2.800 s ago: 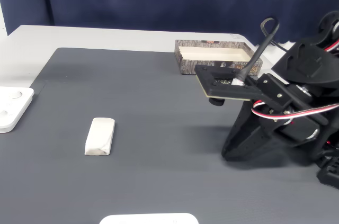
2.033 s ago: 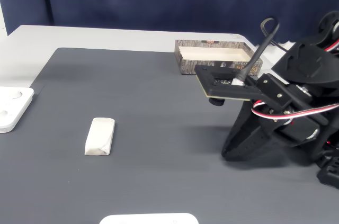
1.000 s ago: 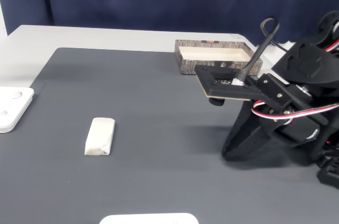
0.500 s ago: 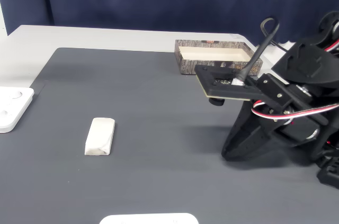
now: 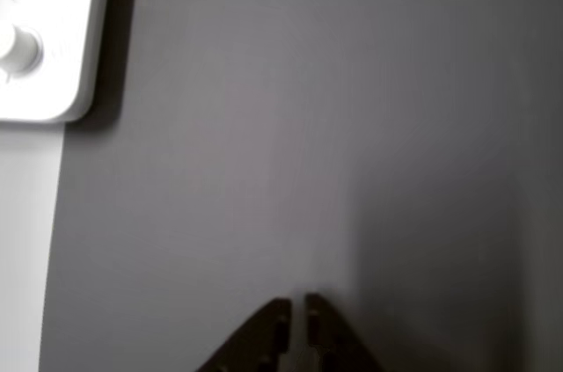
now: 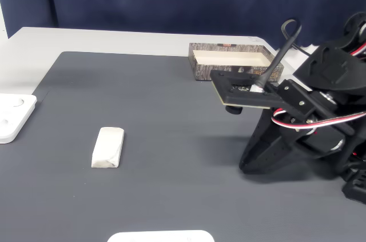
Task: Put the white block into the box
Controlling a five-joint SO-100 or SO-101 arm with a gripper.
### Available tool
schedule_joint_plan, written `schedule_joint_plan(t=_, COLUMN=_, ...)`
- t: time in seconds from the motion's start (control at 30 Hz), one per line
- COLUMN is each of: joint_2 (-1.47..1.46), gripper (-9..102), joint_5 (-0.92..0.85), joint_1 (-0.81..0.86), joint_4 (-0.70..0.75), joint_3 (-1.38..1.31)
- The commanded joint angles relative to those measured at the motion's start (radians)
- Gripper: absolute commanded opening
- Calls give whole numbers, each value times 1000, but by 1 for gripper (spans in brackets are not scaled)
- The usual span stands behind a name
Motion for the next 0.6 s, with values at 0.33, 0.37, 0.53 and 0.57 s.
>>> schedule_joint_plan(t=0.33, joint_2=35, gripper=-2, joint_5=-5, joint_1=8, joint_4=3, joint_3=20)
schedule_joint_plan(t=0.37, joint_2=35, gripper=-2, joint_5=-5, joint_1=6, joint_4=3, joint_3=20)
schedule_joint_plan(t=0.53, joint_2=35, gripper=-1, joint_5=-5, joint_1=0, joint_4=3, joint_3=20)
schedule_joint_plan(t=0.57, joint_2=35, gripper=-1, joint_5=-8, joint_1=2, joint_4=3, joint_3=20)
